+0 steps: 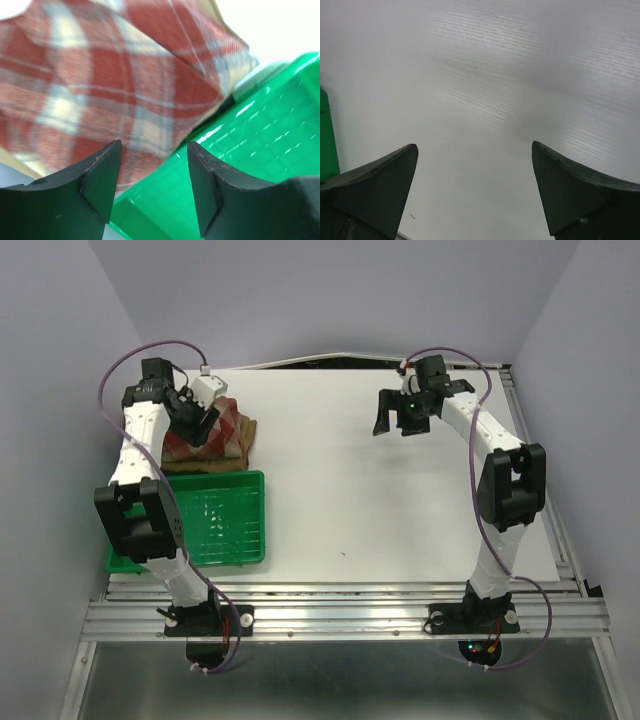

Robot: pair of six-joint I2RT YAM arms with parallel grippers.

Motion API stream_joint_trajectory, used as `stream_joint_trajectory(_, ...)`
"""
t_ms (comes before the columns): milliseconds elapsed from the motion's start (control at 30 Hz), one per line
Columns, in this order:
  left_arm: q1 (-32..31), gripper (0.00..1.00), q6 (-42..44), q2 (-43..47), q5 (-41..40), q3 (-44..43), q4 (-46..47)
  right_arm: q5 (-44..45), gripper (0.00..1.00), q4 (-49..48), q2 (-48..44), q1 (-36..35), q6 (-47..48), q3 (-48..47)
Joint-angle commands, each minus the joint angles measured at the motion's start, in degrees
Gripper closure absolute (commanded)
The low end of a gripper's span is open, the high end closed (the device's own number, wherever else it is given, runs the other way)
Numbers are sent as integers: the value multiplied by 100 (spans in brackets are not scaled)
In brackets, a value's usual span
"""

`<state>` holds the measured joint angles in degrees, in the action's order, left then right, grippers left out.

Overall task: Fold and stack the skirts
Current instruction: Neatly place the folded skirt to the corner

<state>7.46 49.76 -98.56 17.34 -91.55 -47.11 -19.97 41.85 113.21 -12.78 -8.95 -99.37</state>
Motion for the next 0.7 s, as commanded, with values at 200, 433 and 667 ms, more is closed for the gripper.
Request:
stream_joint_trajectory(200, 238, 1, -2205, 1031, 1192, -487, 1730, 344, 0, -141, -852, 134, 482, 383)
stream_joint_trajectory(433, -701, 1, -3384, 822, 428, -206, 2601, 335, 0, -545, -1801, 793, 473, 1516)
stream_joint_trajectory(667, -2063, 1, -3938, 646, 181, 620, 3093, 283, 0, -984, -2890, 979, 473, 3107)
